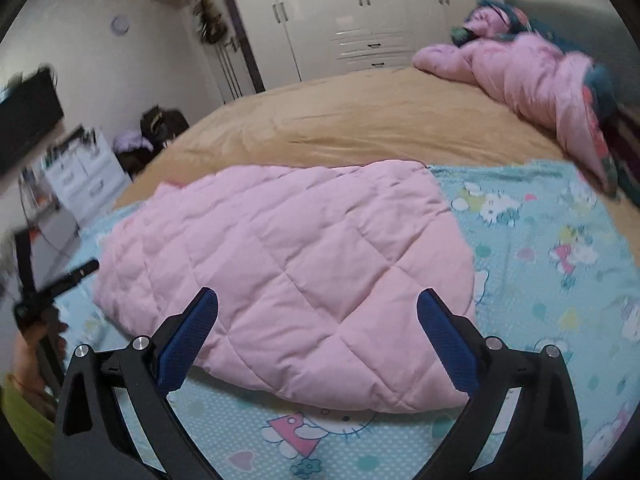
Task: Fold large clothes
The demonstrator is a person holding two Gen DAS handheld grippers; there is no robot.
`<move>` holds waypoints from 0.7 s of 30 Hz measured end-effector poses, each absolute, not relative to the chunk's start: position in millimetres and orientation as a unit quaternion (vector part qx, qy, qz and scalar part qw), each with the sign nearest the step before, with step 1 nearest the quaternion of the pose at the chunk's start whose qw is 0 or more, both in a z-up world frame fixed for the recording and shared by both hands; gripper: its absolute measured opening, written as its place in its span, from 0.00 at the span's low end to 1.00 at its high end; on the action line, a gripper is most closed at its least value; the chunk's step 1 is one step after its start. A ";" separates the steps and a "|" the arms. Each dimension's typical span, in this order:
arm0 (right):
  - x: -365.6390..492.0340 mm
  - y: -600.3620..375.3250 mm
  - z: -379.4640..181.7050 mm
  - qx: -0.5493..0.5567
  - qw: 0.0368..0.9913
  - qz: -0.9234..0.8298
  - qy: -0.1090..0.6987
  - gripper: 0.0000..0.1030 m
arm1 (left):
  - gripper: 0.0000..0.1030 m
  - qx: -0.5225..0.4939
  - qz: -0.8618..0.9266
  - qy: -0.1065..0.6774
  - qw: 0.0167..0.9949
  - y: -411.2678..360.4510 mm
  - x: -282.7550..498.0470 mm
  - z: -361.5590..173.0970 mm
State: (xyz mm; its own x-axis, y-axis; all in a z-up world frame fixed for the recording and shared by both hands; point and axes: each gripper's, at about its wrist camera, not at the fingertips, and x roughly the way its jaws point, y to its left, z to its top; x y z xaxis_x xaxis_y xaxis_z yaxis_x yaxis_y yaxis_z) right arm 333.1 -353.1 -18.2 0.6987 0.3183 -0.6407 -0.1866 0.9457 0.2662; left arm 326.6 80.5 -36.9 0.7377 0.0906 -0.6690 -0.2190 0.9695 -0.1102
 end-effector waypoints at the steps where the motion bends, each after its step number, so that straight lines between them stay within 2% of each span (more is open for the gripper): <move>1: 332.3 -358.4 -17.6 0.096 0.917 0.135 0.363 0.96 | 0.92 -0.098 0.089 0.350 0.927 88.3 325.6 -35.6; 7: 334.6 -372.3 -21.7 0.097 0.923 0.104 0.358 0.96 | 0.92 -0.114 0.105 0.349 0.924 118.7 324.2 -35.3; 21: 356.3 -390.3 -67.1 0.111 0.901 0.081 0.411 0.96 | 0.92 -0.161 0.079 0.366 0.913 138.4 340.5 -61.3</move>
State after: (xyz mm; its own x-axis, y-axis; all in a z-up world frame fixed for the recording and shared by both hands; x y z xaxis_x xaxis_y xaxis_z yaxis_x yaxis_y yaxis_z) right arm 356.3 -390.3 -67.1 0.6492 0.2367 -0.7228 -0.0539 0.9623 0.2667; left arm 340.5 138.4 -61.3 0.7188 0.0273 -0.6947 -0.2627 0.9358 -0.2351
